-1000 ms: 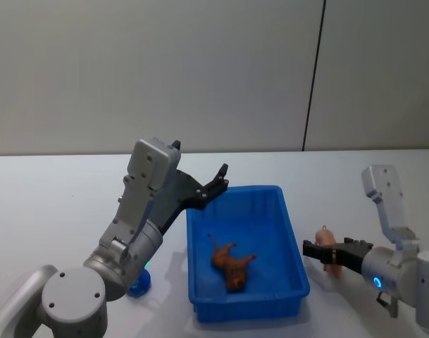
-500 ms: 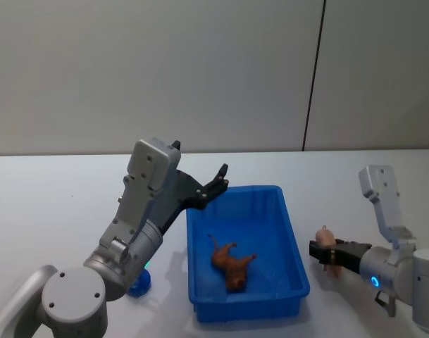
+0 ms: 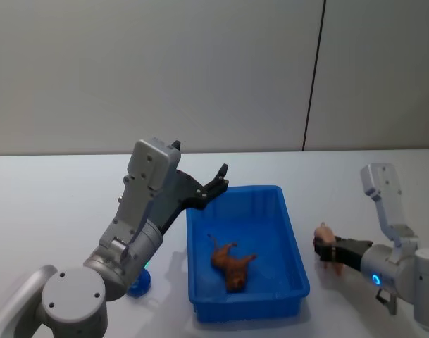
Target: Pick up the two dolls from the table and place them into the box.
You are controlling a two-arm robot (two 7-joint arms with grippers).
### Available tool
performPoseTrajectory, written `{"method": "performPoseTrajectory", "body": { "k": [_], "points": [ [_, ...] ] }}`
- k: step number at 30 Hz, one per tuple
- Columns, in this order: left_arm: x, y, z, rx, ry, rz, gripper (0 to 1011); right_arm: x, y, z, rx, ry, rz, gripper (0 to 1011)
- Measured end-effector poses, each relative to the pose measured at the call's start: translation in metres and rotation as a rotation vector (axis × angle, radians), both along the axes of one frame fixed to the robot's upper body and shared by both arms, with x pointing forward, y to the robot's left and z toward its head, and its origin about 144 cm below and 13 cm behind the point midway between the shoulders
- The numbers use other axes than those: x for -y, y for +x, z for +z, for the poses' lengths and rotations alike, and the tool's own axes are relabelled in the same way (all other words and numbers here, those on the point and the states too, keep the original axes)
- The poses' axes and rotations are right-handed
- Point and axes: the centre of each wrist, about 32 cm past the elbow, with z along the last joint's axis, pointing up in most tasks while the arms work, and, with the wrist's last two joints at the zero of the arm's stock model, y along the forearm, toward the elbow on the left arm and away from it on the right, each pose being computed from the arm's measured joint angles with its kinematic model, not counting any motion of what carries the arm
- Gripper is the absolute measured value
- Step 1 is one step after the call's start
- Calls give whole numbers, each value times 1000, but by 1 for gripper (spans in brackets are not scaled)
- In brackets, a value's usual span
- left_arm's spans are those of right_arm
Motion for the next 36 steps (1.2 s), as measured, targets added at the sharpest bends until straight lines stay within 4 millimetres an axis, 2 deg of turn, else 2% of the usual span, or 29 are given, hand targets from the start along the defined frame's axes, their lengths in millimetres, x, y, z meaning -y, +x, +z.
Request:
{"method": "performPoseTrajectory", "body": {
  "k": [10,24,36],
  "points": [
    [0,0,0,0,0,0,1003,5,-5,10,95,9,2,342],
    [0,0,0,0,0,0,1003,7,-13,39,285,48,64,342],
    [0,0,0,0,0,0,1003,2,-13,52,314,130,183,340]
  ]
}}
